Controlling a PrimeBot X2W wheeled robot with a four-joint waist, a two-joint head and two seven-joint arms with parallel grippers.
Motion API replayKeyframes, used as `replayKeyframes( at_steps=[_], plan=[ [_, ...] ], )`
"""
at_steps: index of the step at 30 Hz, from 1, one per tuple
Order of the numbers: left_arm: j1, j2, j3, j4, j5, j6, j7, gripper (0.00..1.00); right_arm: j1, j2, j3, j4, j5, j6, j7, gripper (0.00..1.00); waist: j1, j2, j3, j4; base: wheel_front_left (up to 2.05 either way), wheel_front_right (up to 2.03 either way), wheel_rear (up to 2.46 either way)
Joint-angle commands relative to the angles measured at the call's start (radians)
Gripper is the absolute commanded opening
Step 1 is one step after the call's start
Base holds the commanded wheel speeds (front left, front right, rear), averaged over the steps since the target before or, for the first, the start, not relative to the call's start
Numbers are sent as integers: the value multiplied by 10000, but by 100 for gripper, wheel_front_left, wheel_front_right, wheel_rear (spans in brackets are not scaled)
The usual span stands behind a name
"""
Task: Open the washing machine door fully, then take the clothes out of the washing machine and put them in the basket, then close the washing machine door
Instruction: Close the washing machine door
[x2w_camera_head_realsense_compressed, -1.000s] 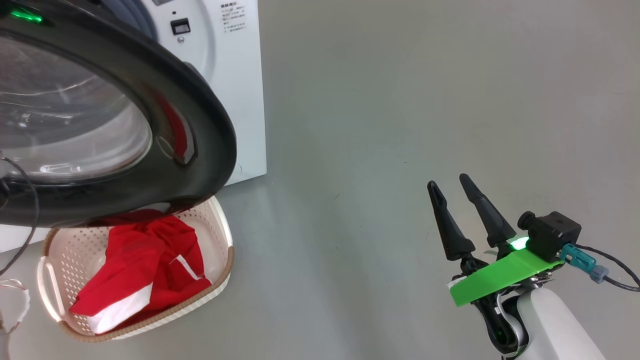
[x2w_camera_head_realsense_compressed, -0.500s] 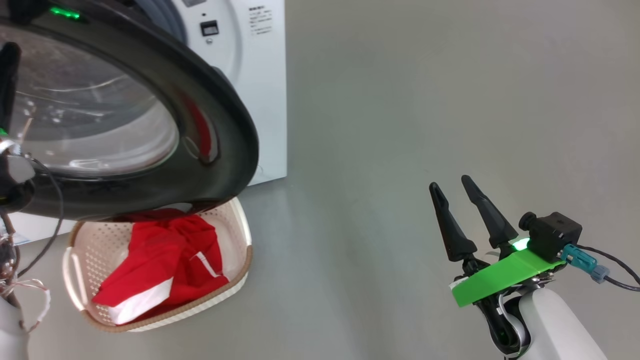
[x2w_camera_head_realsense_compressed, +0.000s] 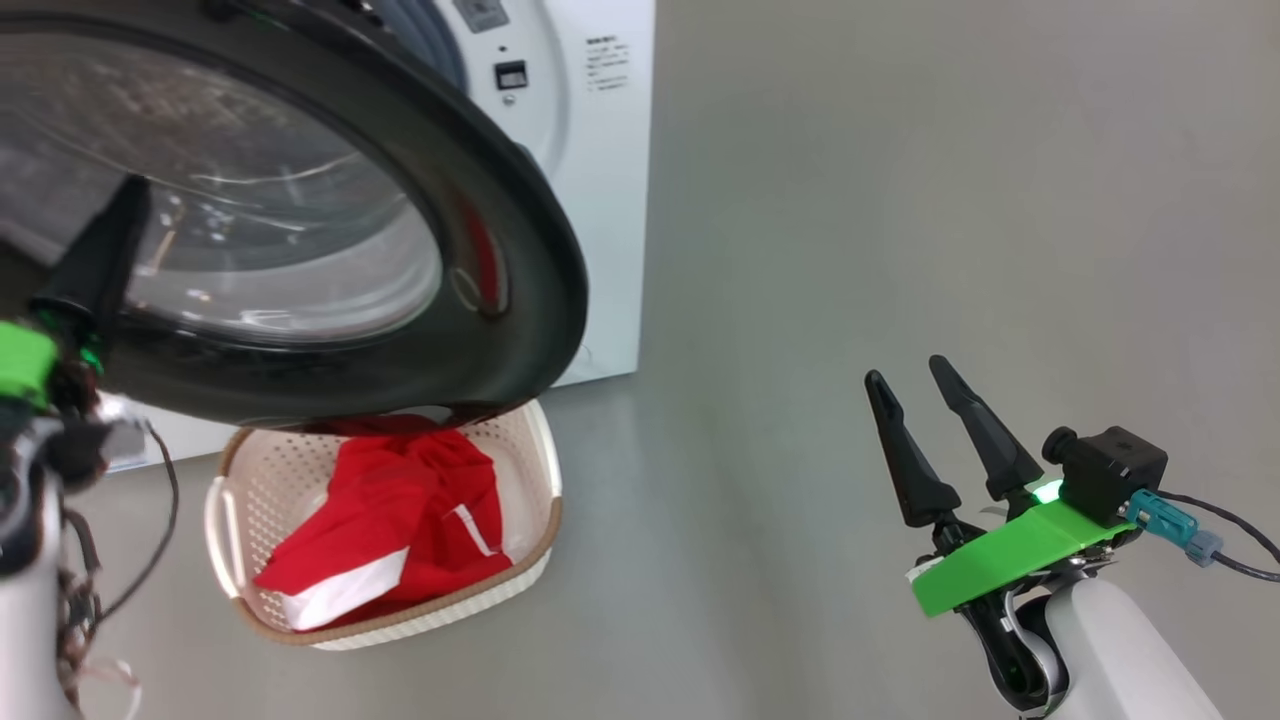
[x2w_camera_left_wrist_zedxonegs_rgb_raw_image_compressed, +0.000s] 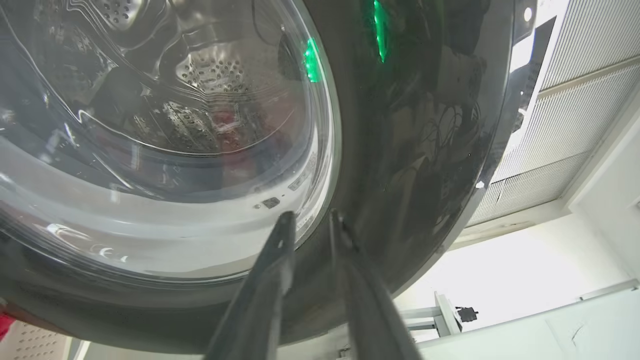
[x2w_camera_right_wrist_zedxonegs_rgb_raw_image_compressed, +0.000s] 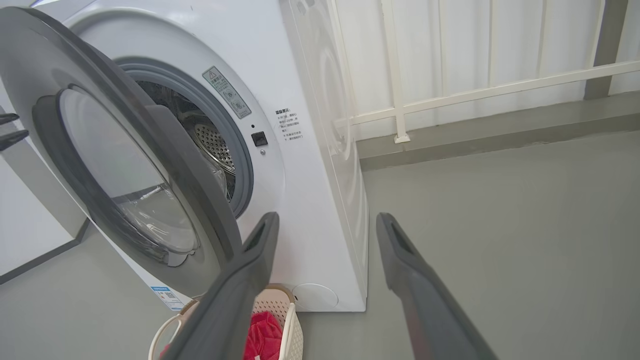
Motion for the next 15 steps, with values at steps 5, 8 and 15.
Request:
replayKeyframes(
  at_steps=[5,8,15],
  plan=[
    [730,797,-70,-1003,1068,-544,-455,100,89,-145,274,-153,-2,16,-48,100,0,0,-388,481,0,0,0],
    [1193,917,-132,-1303,1625,-867,-915,100,132,-203,288,-137,8,16,-48,100,0,0,-526,686,0,0,0],
    [2190,1159,-344,-1659,3123,-1592,-2191,100,209,-336,233,-139,32,16,-48,100,0,0,-722,1117,0,0,0]
  ],
)
